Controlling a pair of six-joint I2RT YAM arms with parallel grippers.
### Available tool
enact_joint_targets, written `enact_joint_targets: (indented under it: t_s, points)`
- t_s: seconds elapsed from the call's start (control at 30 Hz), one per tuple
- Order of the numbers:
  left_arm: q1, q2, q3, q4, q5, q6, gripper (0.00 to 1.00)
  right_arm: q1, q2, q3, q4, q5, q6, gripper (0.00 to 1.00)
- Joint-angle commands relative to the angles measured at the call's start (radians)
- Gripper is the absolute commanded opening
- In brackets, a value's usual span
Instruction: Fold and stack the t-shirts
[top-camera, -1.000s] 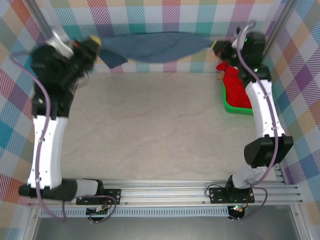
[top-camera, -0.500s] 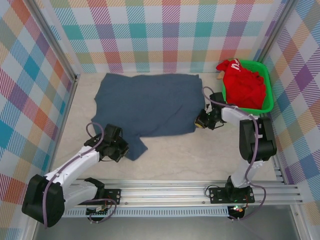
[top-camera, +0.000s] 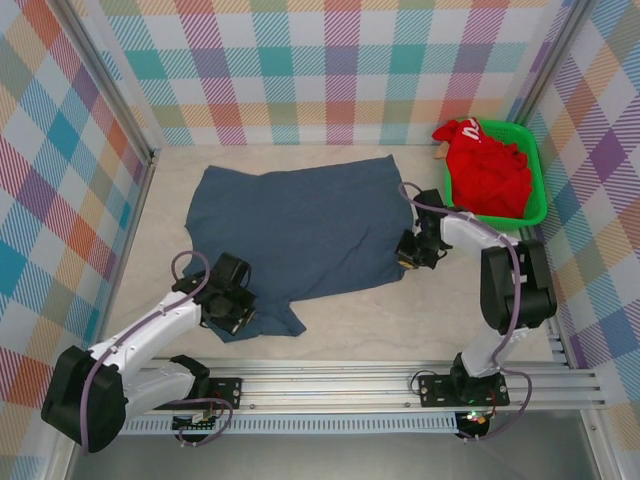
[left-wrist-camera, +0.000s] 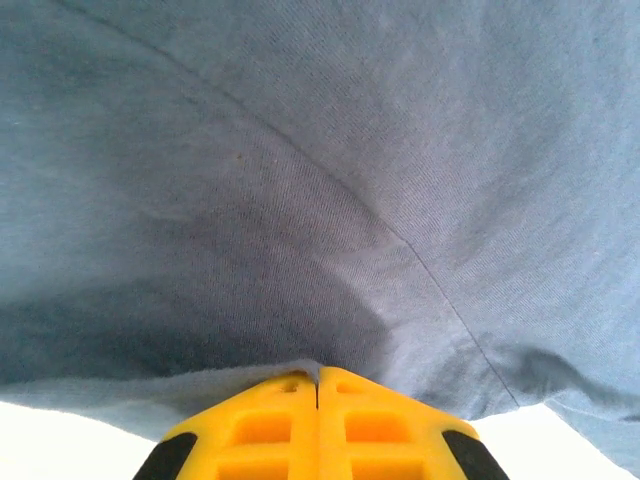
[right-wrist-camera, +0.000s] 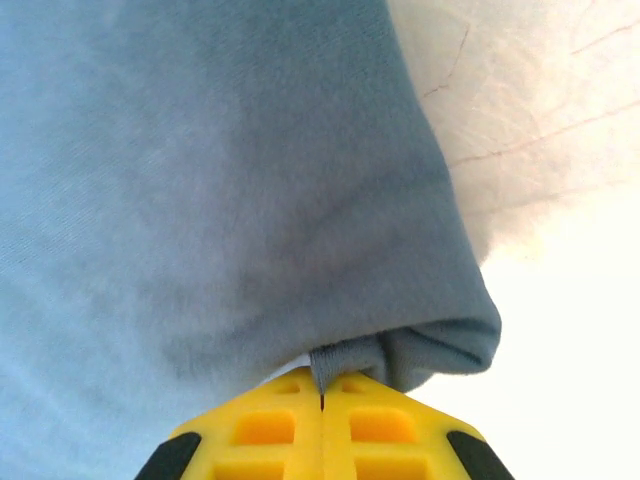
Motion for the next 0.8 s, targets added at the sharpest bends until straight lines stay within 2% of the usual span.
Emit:
enact_joint_targets:
  t_s: [0.0, 0.1, 0.23, 0.33, 0.43, 0.6, 0.67, 0.77]
  points:
    - [-0.013, -0.039, 0.189, -0.083, -0.118, 0.033, 0.0, 0.015, -0.161, 0.02, -0.008, 0.014, -0.04, 0.0]
    - [-0.013, 0.019, 0.522, -0.098, -0.259, 0.246, 0.0, 0.018, -0.281, 0.111, 0.078, -0.015, -0.075, 0.0]
    - [-0.014, 0.183, 1.027, -0.121, -0.436, 0.533, 0.0, 0.017, -0.315, 0.353, 0.145, 0.011, -0.113, 0.0]
    - [-0.014, 0.249, 1.266, -0.073, -0.518, 0.665, 0.0, 0.017, -0.319, 0.494, 0.2, 0.022, -0.119, 0.0]
    - [-0.014, 0.257, 1.399, -0.004, -0.567, 0.753, 0.0, 0.017, -0.328, 0.61, 0.199, 0.014, -0.114, 0.0]
    - [-0.013, 0.232, 1.524, 0.119, -0.581, 0.851, 0.0, 0.017, -0.426, 0.631, 0.255, 0.029, -0.096, 0.0]
    - [-0.012, 0.269, 1.62, 0.124, -0.565, 0.889, 0.0, 0.017, -0.43, 0.657, 0.251, 0.035, -0.081, 0.0]
    - [0.003, 0.412, 1.839, 0.078, -0.529, 0.926, 0.0, 0.016, -0.388, 0.709, 0.256, 0.043, -0.057, 0.0]
